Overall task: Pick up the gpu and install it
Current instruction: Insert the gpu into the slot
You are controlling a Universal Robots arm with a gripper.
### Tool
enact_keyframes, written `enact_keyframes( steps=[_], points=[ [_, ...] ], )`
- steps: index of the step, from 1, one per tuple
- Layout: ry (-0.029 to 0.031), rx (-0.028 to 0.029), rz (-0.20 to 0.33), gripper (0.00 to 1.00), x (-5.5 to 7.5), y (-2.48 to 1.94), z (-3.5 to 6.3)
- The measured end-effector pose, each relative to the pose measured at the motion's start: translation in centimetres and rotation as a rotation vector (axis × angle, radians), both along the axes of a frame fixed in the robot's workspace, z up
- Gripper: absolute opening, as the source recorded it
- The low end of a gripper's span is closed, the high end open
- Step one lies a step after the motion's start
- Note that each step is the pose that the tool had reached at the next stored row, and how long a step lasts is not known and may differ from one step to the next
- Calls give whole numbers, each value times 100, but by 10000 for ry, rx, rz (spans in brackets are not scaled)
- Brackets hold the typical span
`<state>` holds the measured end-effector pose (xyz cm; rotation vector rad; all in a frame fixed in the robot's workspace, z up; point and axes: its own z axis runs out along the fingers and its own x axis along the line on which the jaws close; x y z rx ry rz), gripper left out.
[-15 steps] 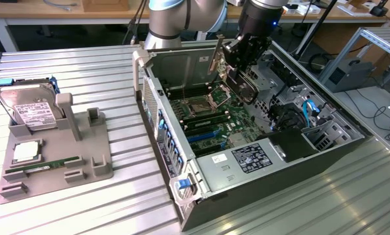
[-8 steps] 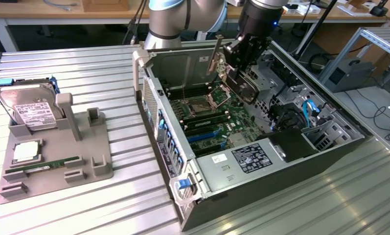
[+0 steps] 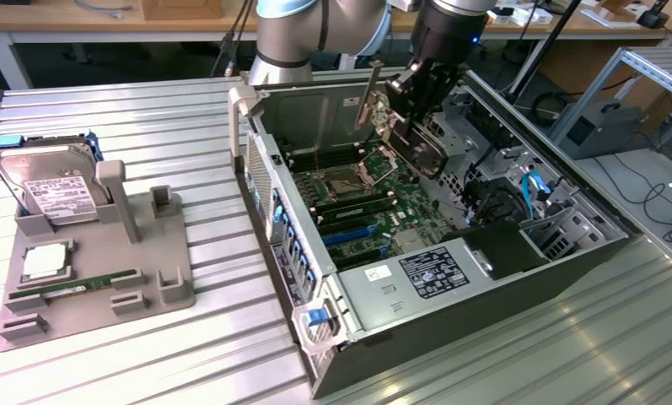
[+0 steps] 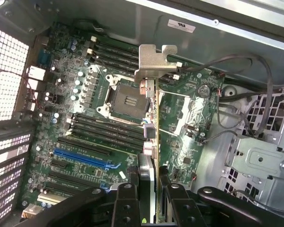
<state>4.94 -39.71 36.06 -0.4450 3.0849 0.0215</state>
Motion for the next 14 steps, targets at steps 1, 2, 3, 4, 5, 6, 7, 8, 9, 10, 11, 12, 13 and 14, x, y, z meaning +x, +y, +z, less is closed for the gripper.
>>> enact_keyframes(
  steps=[1, 2, 3, 4, 5, 6, 7, 8, 9, 10, 11, 12, 13, 14],
  points=[
    [0, -1, 79, 27, 0, 0, 0],
    [0, 0, 157, 27, 0, 0, -1],
    [0, -1, 191, 27, 0, 0, 0],
    [0, -1, 242, 27, 0, 0, -1],
    [0, -2, 301, 27, 0, 0, -1],
    [0, -2, 365, 27, 0, 0, -1],
    [0, -2, 443, 27, 0, 0, -1],
    [0, -3, 502, 27, 0, 0, -1],
    [0, -3, 577, 27, 0, 0, -1],
    [0, -4, 660, 27, 0, 0, -1],
    [0, -4, 724, 27, 0, 0, -1],
    [0, -4, 774, 27, 0, 0, -2],
    [0, -5, 830, 27, 0, 0, -1],
    [0, -4, 901, 27, 0, 0, -2]
  ],
)
